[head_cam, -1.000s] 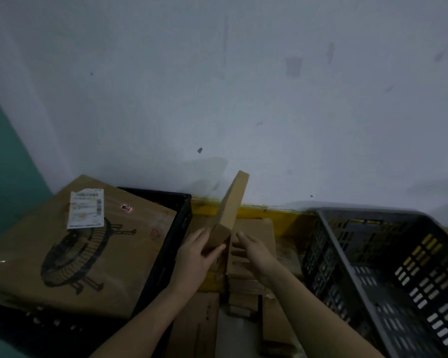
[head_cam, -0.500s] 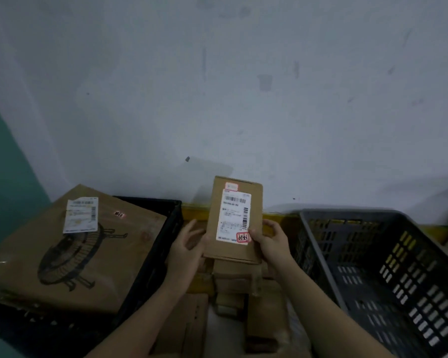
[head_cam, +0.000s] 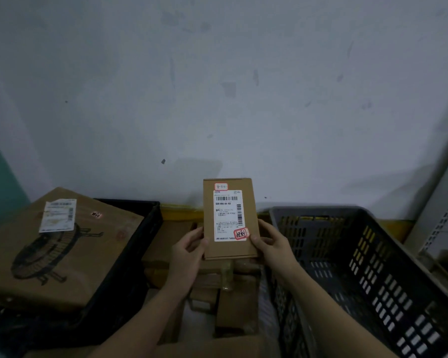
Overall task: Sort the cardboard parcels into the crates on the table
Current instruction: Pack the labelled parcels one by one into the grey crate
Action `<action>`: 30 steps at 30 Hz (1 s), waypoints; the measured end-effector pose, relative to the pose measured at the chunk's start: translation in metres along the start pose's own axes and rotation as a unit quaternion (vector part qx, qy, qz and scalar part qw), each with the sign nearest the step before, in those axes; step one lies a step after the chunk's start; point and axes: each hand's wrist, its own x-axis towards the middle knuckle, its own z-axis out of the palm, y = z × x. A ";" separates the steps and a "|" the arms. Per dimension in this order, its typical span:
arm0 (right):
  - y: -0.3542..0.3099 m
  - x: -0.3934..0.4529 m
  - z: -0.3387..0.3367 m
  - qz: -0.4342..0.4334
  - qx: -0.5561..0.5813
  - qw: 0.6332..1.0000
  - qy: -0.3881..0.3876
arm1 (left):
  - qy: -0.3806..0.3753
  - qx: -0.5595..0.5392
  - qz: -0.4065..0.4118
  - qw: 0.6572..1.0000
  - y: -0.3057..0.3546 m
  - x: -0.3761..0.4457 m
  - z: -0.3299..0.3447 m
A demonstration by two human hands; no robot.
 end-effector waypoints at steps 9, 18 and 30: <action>-0.009 -0.010 -0.081 -0.006 0.022 0.997 0.072 | -0.028 0.205 0.043 0.978 0.003 -0.009 0.056; 0.008 -0.023 -0.182 0.021 -0.013 0.988 0.151 | -0.087 0.309 0.059 0.945 -0.007 -0.032 0.141; 0.071 -0.005 -0.247 0.198 -0.110 0.951 0.212 | -0.142 0.397 0.003 0.907 -0.026 -0.024 0.225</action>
